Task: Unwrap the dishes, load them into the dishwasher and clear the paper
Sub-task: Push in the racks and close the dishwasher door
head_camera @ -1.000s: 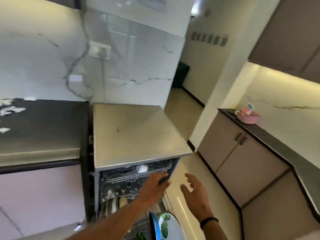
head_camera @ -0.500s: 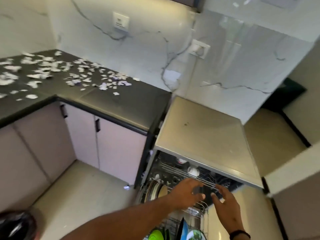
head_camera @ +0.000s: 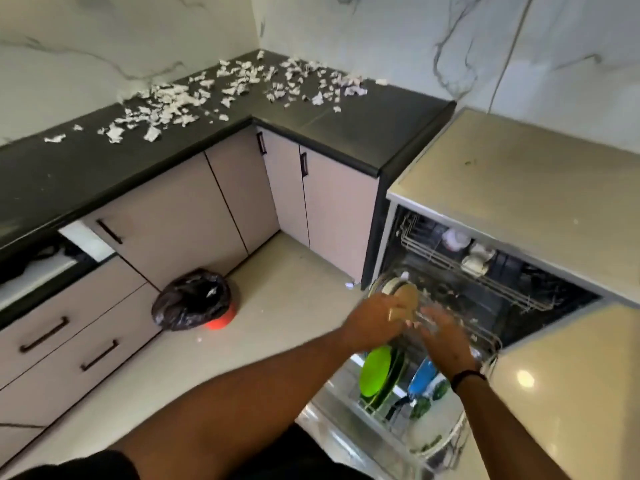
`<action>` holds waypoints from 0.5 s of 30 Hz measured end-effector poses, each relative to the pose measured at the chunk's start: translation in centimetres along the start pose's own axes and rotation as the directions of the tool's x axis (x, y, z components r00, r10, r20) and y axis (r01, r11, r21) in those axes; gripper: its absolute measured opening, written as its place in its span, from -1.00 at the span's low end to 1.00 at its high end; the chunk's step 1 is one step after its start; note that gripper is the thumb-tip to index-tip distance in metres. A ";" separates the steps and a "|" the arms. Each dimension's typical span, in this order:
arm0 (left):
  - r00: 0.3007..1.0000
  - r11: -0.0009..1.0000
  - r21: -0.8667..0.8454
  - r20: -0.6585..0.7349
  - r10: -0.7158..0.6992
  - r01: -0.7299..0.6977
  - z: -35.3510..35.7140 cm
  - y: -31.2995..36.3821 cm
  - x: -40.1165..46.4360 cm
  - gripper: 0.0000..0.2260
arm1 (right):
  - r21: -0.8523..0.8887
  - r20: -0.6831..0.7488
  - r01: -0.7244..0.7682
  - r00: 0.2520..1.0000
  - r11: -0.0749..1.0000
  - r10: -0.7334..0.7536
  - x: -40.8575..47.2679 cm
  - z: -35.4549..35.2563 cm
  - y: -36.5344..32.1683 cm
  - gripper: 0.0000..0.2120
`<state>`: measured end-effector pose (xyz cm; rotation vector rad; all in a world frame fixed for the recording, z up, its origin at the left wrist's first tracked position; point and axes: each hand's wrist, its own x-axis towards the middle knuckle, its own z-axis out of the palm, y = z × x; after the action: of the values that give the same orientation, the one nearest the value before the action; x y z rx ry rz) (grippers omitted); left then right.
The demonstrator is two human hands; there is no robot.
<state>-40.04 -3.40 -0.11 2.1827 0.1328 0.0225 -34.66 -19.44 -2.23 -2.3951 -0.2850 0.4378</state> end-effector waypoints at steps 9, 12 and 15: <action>0.978 0.992 0.053 0.166 -0.125 0.118 5.7 -7.9 -1.7 -0.73 | 0.043 0.140 -0.180 0.975 0.983 0.173 -0.2 6.1 4.2 -0.65; 0.931 0.966 0.075 0.260 -0.258 0.247 8.4 -11.6 -1.7 -0.65 | 0.030 0.168 -0.248 0.956 0.968 0.240 -0.7 8.1 7.3 -0.65; 0.883 0.930 0.093 0.294 -0.367 0.356 11.4 -15.6 -1.7 -0.61 | 0.032 0.178 -0.330 0.931 0.944 0.319 -0.3 11.1 10.6 -0.71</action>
<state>-42.37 -3.89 -19.34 2.1358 0.3641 -0.5343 -38.29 -20.97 -17.10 -2.3520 0.0544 0.7947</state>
